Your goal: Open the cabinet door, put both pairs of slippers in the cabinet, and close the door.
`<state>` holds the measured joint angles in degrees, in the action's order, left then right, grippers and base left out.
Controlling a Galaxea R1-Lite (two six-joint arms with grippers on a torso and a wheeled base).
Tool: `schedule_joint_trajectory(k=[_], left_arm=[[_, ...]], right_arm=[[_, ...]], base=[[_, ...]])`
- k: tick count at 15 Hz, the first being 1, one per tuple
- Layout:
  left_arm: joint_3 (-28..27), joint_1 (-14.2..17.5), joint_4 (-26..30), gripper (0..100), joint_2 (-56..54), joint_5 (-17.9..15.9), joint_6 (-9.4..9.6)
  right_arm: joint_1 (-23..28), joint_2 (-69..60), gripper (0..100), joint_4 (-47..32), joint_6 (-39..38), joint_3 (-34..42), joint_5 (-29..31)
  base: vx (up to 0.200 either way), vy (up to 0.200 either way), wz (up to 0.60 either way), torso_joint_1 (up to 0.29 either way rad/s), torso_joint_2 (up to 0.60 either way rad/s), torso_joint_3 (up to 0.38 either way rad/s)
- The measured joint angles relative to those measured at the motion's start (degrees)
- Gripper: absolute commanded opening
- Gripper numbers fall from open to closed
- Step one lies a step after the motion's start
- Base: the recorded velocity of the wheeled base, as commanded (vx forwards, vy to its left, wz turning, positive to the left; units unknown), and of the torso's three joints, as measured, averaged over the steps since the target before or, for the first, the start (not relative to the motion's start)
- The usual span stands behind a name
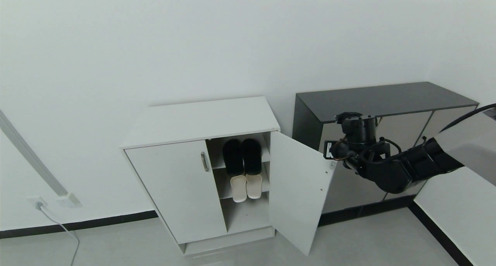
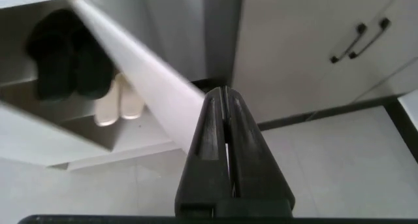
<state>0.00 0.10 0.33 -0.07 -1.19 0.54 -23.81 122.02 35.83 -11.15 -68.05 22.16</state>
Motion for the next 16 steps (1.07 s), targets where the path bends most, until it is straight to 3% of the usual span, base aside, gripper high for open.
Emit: schedule_joint_trajectory(k=[7, 16], left_arm=[[0.00, -0.02, 0.02, 0, 0.00, -0.02, 0.00], [0.00, -0.07, 0.00, 0, 0.00, -0.02, 0.01]], right_arm=[[3.02, 6.75, 0, -0.17, 0.07, -4.61, -0.60], [3.33, 10.15, 0, -0.44, 0.07, -5.57, -1.17]], base=[[0.000, 0.000, 0.00, 0.000, 0.00, 0.000], [0.000, 0.000, 0.00, 0.000, 0.00, 0.000]])
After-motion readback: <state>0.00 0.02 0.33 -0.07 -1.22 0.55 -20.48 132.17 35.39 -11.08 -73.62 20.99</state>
